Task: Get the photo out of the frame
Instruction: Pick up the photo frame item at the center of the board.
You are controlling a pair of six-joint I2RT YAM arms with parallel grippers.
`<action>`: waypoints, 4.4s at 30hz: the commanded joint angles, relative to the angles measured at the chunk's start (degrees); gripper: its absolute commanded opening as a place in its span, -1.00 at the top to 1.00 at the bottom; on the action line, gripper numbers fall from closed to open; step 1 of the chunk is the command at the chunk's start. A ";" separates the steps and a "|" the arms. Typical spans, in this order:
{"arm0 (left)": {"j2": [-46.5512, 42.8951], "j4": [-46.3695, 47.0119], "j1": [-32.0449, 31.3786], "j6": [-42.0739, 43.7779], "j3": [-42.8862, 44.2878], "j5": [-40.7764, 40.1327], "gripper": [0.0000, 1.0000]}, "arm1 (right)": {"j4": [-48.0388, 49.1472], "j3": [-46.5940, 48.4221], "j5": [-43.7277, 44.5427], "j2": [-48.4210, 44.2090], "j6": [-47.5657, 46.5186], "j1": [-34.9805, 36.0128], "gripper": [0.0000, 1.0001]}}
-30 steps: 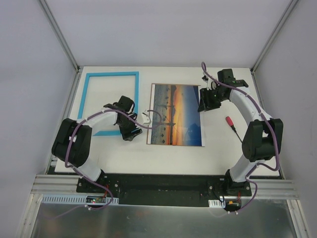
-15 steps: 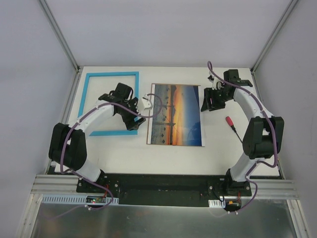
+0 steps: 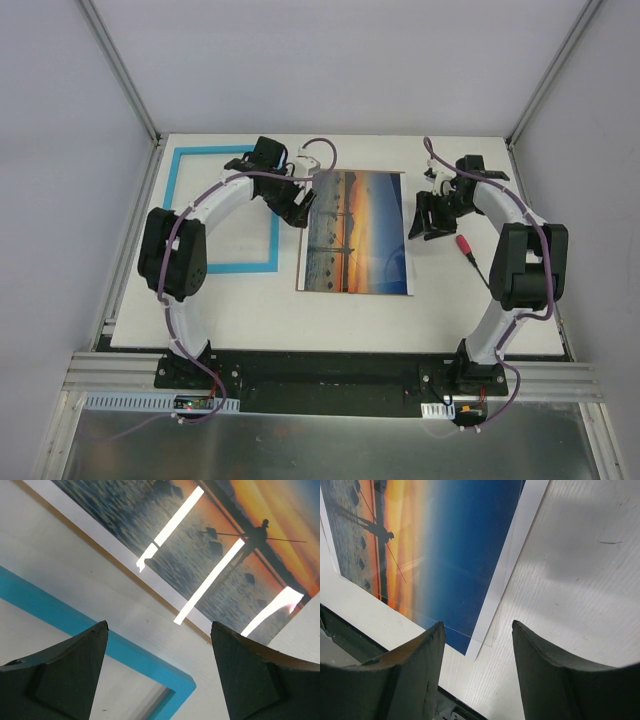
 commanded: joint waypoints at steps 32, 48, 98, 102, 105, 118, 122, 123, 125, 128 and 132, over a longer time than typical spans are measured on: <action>14.26 6.14 -0.72 -27.98 0.75 -2.91 -0.65 | -0.96 -3.95 -4.02 5.85 -2.36 -0.80 -0.16; 11.98 11.15 0.42 -32.73 -4.08 2.29 -0.65 | -3.16 -3.33 -4.19 8.93 -3.50 -0.71 -0.15; 11.27 13.17 1.13 -33.78 -6.28 5.98 -0.64 | -7.65 -1.49 -26.42 6.29 -7.10 -0.80 0.33; 11.53 13.17 1.13 -33.69 -6.37 6.06 -0.64 | -7.47 -1.58 -23.35 7.08 -5.70 -0.71 0.33; 11.62 13.26 1.13 -33.87 -6.37 6.24 -0.64 | -7.21 -2.19 -24.84 8.05 -4.64 -0.71 0.32; 11.80 13.43 1.13 -34.13 -6.37 6.68 -0.64 | -1.24 -5.61 -28.01 9.19 1.59 -1.94 0.04; 11.89 13.61 1.13 -34.05 -6.46 6.94 -0.64 | 1.84 -7.11 -30.37 10.16 5.02 -1.94 0.03; 11.97 13.61 1.13 -34.13 -6.54 7.12 -0.64 | 2.37 -7.37 -31.08 10.25 5.72 -1.94 0.02; 11.97 13.70 1.13 -34.22 -6.55 7.21 -0.64 | 3.95 -8.08 -32.75 10.07 6.78 -2.03 0.03; 12.06 13.79 1.13 -34.22 -6.54 7.47 -0.64 | 7.11 -9.83 -34.77 9.63 8.63 -2.11 0.03; 12.06 13.87 1.13 -34.31 -6.63 7.73 -0.64 | 7.56 -9.93 -33.99 9.02 8.54 -2.12 0.06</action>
